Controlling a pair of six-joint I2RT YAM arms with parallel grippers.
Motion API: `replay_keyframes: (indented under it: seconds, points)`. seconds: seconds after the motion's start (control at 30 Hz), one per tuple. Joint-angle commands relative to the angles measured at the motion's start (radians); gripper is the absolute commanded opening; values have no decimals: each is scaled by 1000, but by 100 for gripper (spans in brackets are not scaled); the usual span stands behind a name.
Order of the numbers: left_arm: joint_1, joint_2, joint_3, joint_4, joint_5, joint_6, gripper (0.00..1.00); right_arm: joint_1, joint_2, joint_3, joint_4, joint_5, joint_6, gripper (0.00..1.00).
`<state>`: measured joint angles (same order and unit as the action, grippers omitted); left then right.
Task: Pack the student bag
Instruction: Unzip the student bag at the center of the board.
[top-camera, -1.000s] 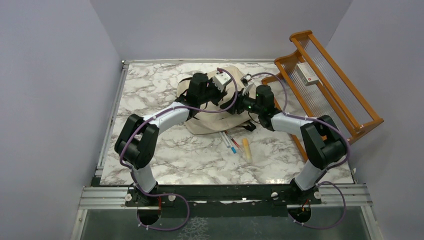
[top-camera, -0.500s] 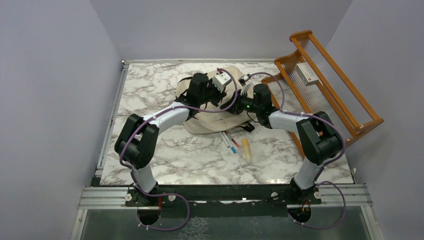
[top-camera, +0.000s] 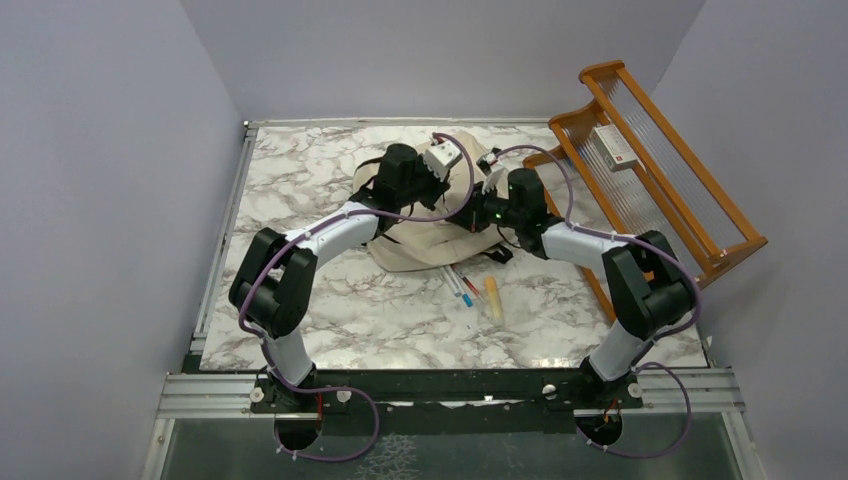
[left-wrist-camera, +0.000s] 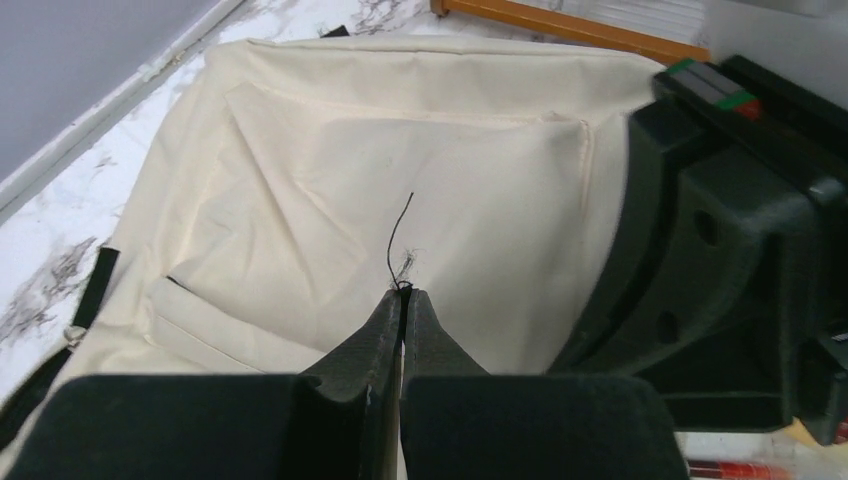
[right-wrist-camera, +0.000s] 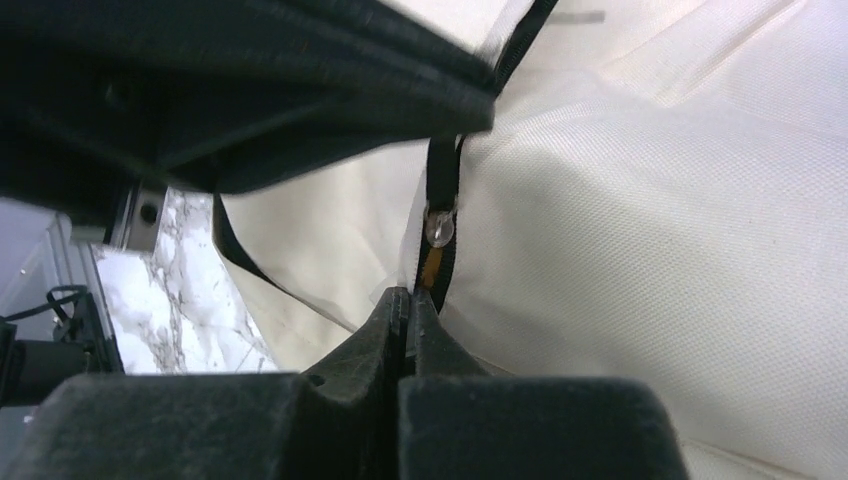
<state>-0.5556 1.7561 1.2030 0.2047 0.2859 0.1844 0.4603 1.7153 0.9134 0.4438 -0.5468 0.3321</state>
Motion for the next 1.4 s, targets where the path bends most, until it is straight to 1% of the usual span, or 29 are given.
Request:
replay_keyframes:
  seconds: [0.0, 0.17, 0.43, 0.7, 0.83, 1.1, 1.37]
  points:
    - [27, -23, 79, 59, -97, 9, 0, 15, -98, -60, -131, -79, -50, 0]
    - [46, 6, 115, 65, -153, 18, 0, 15, -179, -130, -195, -109, -54, 1]
    - [105, 68, 159, 90, -205, 5, 0, 15, -283, -178, -278, -55, -74, 1]
    - [175, 152, 194, 122, -195, -16, 0, 15, -298, -200, -276, -48, -51, 1]
    - [199, 188, 213, 146, -187, -41, 0, 15, -285, -197, -266, -60, -34, 1]
    - [240, 271, 281, 146, -196, -65, 0, 15, -277, -182, -261, -67, -22, 1]
    - [261, 290, 289, 154, -150, -98, 0, 15, -256, -162, -248, -70, -9, 0]
